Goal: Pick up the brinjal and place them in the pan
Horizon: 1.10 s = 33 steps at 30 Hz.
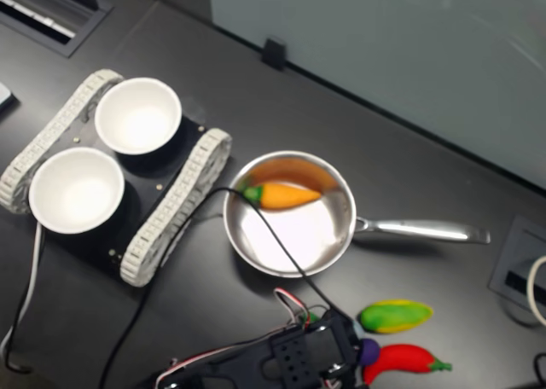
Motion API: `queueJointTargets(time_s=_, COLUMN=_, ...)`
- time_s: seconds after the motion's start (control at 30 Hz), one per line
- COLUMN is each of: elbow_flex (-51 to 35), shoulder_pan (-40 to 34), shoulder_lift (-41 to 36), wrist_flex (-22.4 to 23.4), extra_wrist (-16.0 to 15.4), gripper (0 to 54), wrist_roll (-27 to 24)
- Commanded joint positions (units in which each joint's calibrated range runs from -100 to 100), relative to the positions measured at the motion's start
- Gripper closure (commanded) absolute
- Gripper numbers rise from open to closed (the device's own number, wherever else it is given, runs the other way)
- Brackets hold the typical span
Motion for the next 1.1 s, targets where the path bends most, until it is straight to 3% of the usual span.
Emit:
queueJointTargets(time_s=0.0, elbow_flex=-2.73, shoulder_pan=-0.08, shoulder_lift=-7.23, wrist_flex=-1.76, extra_wrist=-0.65, gripper=53.4, wrist_roll=-1.22)
queueJointTargets(time_s=0.53, elbow_flex=-7.91, shoulder_pan=7.49, shoulder_lift=-20.22, wrist_flex=-0.83, extra_wrist=-16.11, gripper=53.5, wrist_roll=-6.59)
queueJointTargets(time_s=1.07, elbow_flex=-7.27, shoulder_pan=2.56, shoulder_lift=-33.46, wrist_flex=-4.58, extra_wrist=-17.2, gripper=53.5, wrist_roll=-12.16)
